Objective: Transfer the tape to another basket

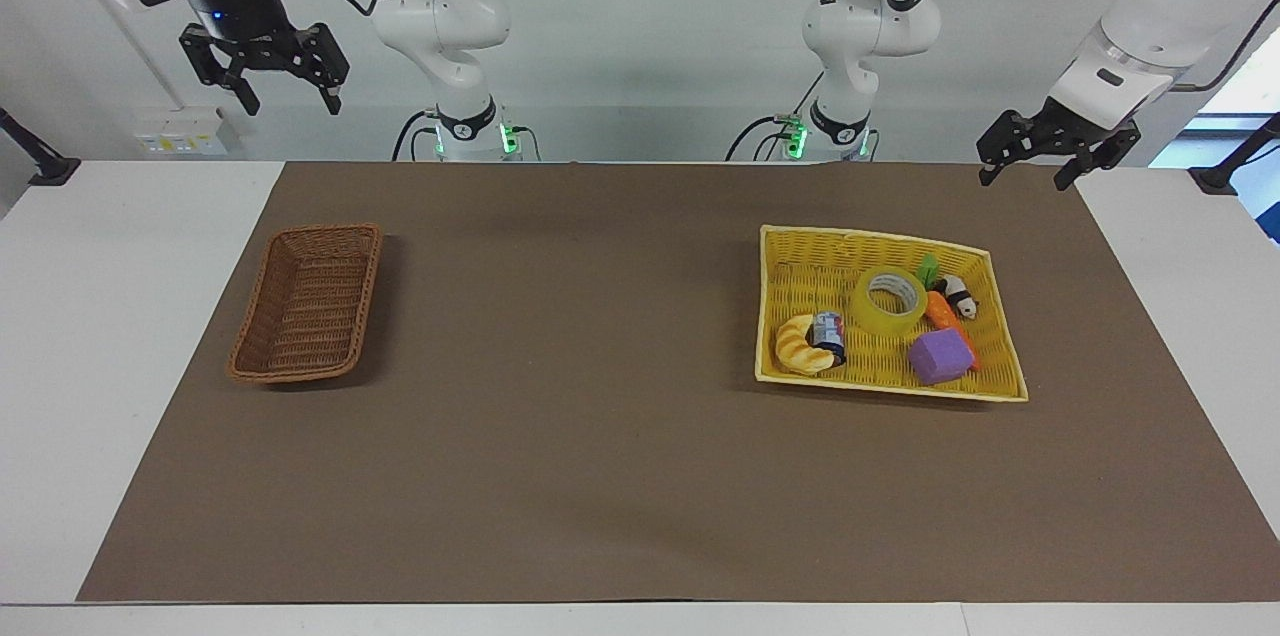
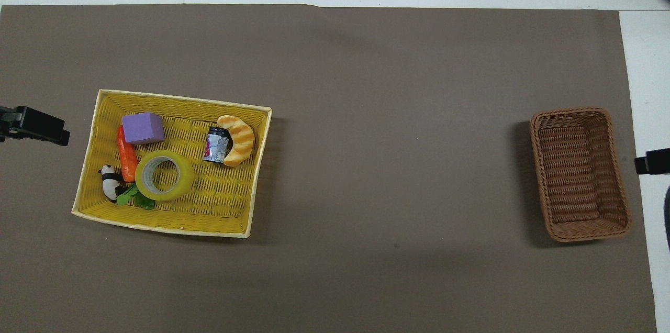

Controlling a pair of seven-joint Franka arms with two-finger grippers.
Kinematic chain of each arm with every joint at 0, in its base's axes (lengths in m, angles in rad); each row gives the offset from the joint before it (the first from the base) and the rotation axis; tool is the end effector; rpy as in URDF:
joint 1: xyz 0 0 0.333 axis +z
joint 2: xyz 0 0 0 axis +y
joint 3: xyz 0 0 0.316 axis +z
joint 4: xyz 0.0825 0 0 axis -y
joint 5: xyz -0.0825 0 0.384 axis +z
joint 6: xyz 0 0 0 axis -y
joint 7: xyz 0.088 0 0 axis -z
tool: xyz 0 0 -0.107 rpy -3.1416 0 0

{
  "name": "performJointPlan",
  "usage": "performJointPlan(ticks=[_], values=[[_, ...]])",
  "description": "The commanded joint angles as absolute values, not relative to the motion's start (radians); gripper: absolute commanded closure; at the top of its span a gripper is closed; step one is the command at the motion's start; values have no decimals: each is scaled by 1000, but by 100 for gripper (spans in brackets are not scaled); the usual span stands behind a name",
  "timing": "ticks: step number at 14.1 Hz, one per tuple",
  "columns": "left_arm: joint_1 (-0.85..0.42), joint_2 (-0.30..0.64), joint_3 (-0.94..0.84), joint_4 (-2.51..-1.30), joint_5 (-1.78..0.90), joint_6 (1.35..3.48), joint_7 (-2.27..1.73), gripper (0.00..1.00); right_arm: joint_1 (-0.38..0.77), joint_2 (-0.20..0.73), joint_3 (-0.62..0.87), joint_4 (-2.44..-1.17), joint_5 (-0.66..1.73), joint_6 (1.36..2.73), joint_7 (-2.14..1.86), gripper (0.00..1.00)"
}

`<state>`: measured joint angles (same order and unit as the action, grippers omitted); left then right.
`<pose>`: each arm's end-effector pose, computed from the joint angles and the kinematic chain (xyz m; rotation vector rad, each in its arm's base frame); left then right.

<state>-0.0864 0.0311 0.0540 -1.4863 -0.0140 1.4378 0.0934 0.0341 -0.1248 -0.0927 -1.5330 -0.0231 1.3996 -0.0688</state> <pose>0.5502 -0.0200 0.6355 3.1182 -0.1984 -0.1237 0.4941 -0.0356 0.6923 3.1309 0.0112 -0.0154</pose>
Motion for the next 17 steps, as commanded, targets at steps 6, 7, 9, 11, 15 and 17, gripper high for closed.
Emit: performJointPlan(ticks=[6,7,9,11,15,17], values=[[-77,32,48,-1489,-6,1448,100,0,31,-152,-84,-1565,-28,1397,3,0],[-77,32,46,-1489,-6,1448,100,0,31,-152,-84,-1566,-28,1399,2,0],[-77,31,46,-1491,-6,1448,100,0,31,-152,-86,-1566,-26,1399,-3,0],[-77,31,46,-1491,-8,1448,100,0,29,-152,-86,-1566,-26,1399,-3,0],[-74,29,48,-1497,-9,1448,97,0,29,-152,-86,-1566,-26,1399,-5,0],[-74,22,48,-1517,-9,1451,97,0,29,-152,-86,-1566,-26,1399,-6,0]])
